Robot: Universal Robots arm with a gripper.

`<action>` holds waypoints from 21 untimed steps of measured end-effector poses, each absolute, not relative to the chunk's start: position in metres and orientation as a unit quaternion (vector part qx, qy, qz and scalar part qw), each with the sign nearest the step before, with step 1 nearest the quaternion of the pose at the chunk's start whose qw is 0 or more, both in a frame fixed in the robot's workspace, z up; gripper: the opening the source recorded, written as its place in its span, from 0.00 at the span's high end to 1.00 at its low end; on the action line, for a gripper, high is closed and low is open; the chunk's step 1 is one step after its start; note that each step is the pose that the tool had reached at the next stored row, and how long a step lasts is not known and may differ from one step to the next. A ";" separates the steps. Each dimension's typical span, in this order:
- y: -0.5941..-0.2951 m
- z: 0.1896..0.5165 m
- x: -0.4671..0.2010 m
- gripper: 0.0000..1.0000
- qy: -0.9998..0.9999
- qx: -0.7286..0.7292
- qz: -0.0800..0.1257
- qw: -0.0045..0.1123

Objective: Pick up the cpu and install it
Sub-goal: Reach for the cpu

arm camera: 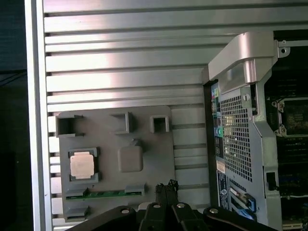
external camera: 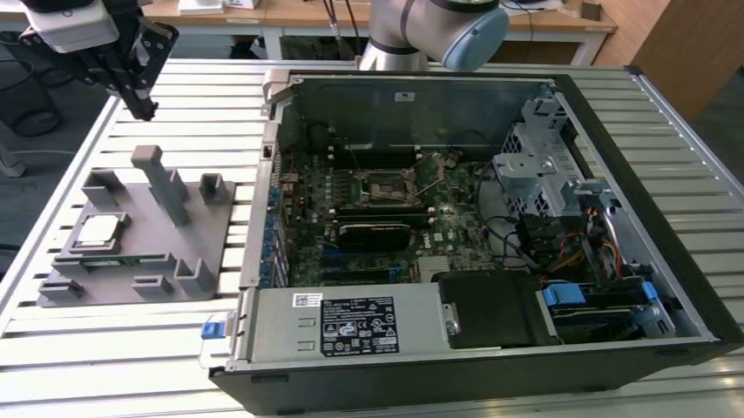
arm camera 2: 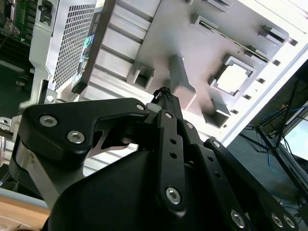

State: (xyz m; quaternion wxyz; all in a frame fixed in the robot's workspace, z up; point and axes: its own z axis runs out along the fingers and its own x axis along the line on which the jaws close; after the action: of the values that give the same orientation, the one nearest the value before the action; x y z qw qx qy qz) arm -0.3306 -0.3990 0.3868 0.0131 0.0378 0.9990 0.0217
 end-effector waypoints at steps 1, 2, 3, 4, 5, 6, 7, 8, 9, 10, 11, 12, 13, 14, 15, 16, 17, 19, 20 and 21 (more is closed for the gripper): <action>-0.399 0.387 -0.333 0.89 0.999 0.038 0.022 0.013; -0.399 0.387 -0.335 0.89 0.999 0.038 0.022 0.013; -0.399 0.386 -0.338 0.89 0.999 0.038 0.022 0.013; -0.400 0.386 -0.340 0.89 0.999 0.038 0.022 0.013; -0.401 0.386 -0.342 0.89 0.999 0.038 0.022 0.013; -0.403 0.386 -0.343 0.89 0.999 0.038 0.022 0.013; -0.404 0.386 -0.345 0.89 0.999 0.038 0.022 0.013; -0.405 0.385 -0.347 0.89 0.999 0.038 0.022 0.013; -0.405 0.385 -0.349 0.89 0.999 0.038 0.022 0.013; -0.405 0.385 -0.352 0.89 0.999 0.038 0.022 0.013; -0.405 0.385 -0.355 0.89 0.999 0.038 0.022 0.013; -0.405 0.385 -0.360 0.89 0.999 0.038 0.022 0.013; -0.405 0.384 -0.364 0.89 0.999 0.038 0.022 0.013; -0.405 0.384 -0.368 0.89 0.999 0.038 0.022 0.013; -0.405 0.384 -0.372 0.89 0.999 0.038 0.022 0.013; -0.405 0.384 -0.375 0.89 0.999 0.038 0.022 0.013; -0.405 0.383 -0.377 0.89 0.999 0.038 0.022 0.013; -0.405 0.383 -0.382 0.89 0.999 0.038 0.022 0.013; -0.405 0.382 -0.385 0.89 0.999 0.038 0.022 0.013; -0.405 0.382 -0.387 0.89 0.999 0.038 0.022 0.013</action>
State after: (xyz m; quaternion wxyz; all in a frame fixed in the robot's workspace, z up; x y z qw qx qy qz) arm -0.3873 -0.4052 0.3819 0.0130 0.0377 0.9990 0.0217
